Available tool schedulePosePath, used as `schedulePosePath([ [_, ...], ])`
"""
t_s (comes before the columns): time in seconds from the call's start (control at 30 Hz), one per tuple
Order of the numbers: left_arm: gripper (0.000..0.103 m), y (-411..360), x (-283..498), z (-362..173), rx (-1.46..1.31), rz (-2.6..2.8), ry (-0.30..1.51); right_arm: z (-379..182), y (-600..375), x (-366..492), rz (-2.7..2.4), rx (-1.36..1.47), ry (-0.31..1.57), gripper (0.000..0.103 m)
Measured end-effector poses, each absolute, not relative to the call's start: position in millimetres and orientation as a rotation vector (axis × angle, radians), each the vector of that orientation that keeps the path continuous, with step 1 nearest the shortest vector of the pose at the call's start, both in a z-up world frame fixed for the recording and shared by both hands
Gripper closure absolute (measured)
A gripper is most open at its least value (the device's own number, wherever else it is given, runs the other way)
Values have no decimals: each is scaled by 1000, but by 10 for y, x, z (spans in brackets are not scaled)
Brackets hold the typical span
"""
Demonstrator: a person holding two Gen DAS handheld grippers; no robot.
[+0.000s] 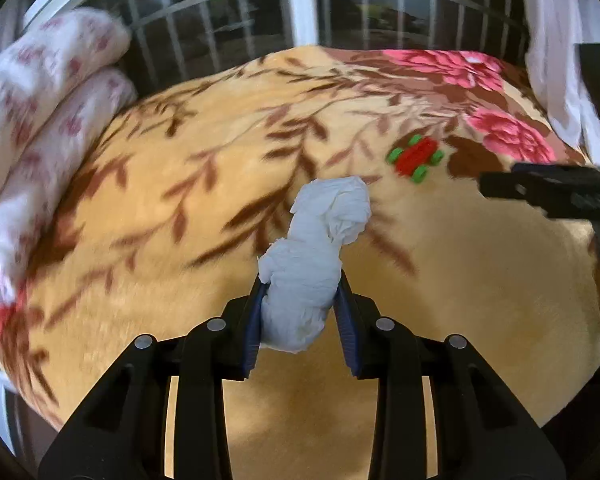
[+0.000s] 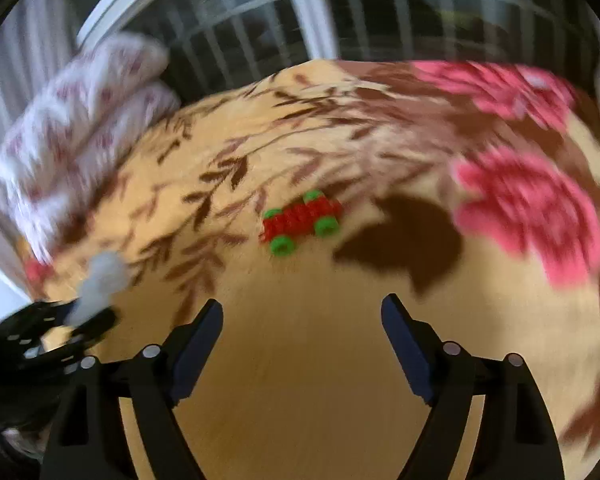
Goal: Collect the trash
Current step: 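Grasp the red Lego car with the right gripper while the left holds the tissue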
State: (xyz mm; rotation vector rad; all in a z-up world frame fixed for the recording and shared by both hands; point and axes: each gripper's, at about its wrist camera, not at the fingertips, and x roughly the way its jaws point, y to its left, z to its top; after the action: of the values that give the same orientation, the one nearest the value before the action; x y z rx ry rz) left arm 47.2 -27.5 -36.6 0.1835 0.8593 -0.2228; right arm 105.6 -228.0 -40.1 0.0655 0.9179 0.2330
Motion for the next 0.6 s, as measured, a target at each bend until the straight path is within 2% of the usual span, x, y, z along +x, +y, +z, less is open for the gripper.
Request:
schedulePosePath([
  [0.2,71,-116,472,-505,117,-200,879,-448,-2286,1470,282,-54,924,11],
  [0.47,71,-182,578,-545,110,-183,866,-640,-1966,1778,370,-192,939,9],
  [0.57,71,-206,641,-565,101,-173,874,-833,-1894,1905,315,-231,982,11],
  [0.6,71,-222,655,-567,101,-169,872,-838,-1888,1904,305,-220,965,17],
])
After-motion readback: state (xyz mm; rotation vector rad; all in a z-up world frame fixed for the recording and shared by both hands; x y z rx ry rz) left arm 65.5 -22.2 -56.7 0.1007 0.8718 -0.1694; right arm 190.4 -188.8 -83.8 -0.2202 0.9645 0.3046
